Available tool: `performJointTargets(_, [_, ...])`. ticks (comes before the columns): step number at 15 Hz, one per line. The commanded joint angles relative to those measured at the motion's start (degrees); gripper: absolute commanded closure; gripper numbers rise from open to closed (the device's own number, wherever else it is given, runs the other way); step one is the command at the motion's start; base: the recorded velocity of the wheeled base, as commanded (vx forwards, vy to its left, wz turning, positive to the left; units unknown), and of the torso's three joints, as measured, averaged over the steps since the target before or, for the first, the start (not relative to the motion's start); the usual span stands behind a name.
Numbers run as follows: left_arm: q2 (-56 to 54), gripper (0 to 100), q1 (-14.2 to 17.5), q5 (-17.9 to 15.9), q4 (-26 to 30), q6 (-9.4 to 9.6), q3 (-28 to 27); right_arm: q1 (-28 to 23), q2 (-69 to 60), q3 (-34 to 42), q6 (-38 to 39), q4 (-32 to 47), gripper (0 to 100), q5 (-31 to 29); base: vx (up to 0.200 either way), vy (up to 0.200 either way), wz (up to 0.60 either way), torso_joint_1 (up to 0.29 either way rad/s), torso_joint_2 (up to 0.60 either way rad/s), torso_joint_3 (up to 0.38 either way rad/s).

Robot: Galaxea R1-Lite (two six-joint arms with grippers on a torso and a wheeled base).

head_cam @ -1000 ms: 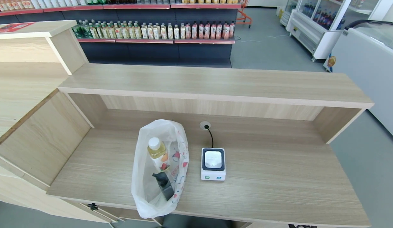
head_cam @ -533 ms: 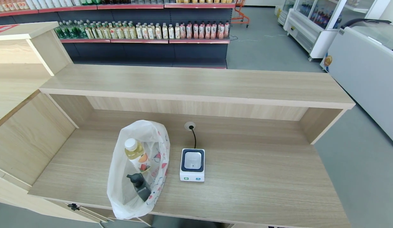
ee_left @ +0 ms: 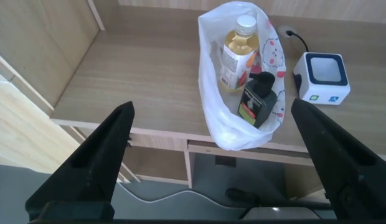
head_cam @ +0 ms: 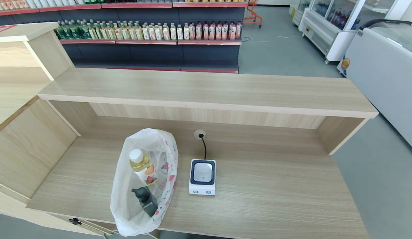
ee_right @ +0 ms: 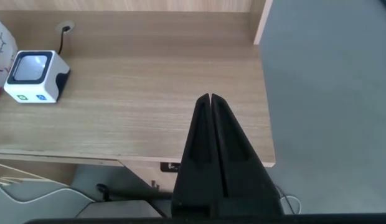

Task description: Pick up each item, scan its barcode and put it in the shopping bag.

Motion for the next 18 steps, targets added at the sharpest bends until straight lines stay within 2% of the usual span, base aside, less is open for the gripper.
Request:
performJointTargets(1, [0.0, 0, 0.0, 0.0, 0.0, -0.01, 0.0, 0.0, 0.1, 0.0, -0.1, 0.0, 100, 0.0, 0.000, 0.000, 0.00, 0.000, 0.00, 0.000])
performJointTargets(18, [0.0, 0, 0.0, 0.1, 0.0, -0.01, 0.0, 0.0, 0.1, 0.0, -0.4, 0.0, 100, 0.0, 0.000, 0.000, 0.00, 0.000, 0.00, 0.000])
